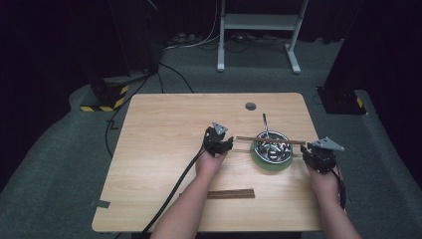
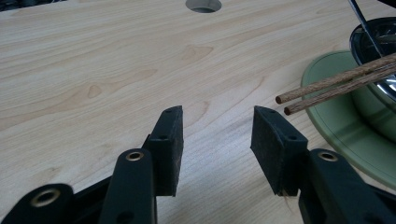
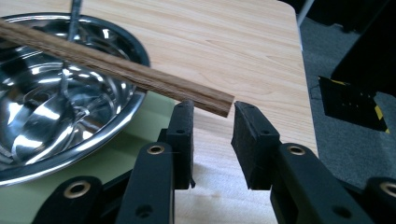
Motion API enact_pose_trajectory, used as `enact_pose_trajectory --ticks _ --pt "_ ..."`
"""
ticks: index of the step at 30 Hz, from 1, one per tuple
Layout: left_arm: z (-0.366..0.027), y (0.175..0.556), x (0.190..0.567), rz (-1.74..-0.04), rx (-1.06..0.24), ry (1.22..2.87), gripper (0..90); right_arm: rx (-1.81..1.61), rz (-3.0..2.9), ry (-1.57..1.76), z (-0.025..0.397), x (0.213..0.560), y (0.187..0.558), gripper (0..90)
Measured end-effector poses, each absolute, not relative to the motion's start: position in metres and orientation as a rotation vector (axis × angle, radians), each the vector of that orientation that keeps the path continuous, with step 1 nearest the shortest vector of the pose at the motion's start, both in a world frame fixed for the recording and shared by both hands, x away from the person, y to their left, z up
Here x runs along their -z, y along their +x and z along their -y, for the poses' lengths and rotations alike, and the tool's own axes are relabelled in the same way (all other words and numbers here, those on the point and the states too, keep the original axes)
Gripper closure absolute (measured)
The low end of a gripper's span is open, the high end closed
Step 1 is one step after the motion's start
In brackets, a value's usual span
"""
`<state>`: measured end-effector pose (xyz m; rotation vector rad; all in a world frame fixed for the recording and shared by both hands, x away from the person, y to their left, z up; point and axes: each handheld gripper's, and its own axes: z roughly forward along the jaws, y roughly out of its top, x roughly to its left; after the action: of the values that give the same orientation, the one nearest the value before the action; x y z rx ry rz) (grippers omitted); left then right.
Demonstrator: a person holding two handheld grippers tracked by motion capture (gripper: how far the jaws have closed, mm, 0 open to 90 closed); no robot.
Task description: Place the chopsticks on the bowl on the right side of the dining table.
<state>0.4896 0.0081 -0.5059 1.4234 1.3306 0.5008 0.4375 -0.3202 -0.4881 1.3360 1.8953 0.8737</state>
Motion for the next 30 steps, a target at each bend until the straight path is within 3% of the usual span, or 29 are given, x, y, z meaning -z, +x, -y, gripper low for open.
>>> enact_pose_trajectory --ticks 23,24,26,30 --pt "-0.007 0.483 0.504 -1.321 -0.498 1.43 53.5 -0.833 -1.942 1.313 0.326 0.486 0.449 68.8" --pt "-0.008 0.483 0.504 -1.317 -0.497 1.432 54.0 -0.838 -1.944 1.327 0.326 0.486 0.448 69.7" --pt "-0.01 0.482 0.504 -1.32 -0.495 1.454 59.7 -0.86 -1.968 1.32 0.328 0.486 0.446 87.3" --pt "-0.01 0.483 0.503 -1.323 -0.498 1.428 69.8 -0.869 -1.979 1.33 0.334 0.484 0.447 89.4"
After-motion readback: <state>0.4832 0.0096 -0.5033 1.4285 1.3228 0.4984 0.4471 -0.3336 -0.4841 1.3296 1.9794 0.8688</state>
